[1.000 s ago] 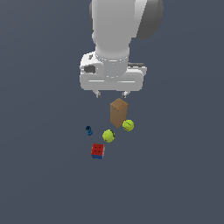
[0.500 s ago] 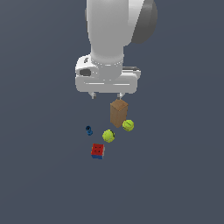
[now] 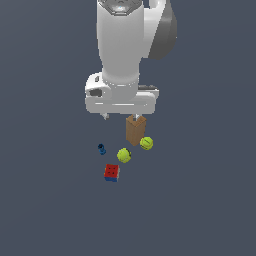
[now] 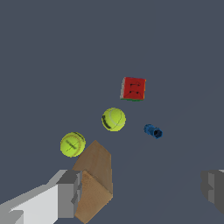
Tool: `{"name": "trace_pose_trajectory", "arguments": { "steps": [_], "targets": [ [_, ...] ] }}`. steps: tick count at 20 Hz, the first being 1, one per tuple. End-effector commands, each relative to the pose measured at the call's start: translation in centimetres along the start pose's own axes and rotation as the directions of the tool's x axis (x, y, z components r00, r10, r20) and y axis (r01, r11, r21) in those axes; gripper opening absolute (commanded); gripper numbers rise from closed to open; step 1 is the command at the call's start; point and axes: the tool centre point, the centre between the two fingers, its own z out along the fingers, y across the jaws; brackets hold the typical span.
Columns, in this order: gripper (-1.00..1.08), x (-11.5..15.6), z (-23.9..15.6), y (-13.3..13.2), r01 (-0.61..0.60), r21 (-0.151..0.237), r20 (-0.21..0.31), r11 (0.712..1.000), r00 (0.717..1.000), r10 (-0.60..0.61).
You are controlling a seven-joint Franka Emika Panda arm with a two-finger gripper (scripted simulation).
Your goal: Pick up a designated object from a clutter of objects.
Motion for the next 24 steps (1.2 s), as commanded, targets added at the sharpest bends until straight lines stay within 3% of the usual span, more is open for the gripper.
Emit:
{"name": "trace_pose_trajectory", "arguments": {
  "steps": [1,15,24],
  "targets": [
    [1.00,0.9,1.0,0.2,-0.006,0.004,-0.002,1.000,1.000,0.006],
    [1.00,7.7,11.6,2.2,-0.066,0.033,-0.028,0.997,0.997,0.067],
    [1.00,10.0,17.7,3.5,-0.099,0.042,-0.041,0.994,0.994,0.100]
  ]
}}
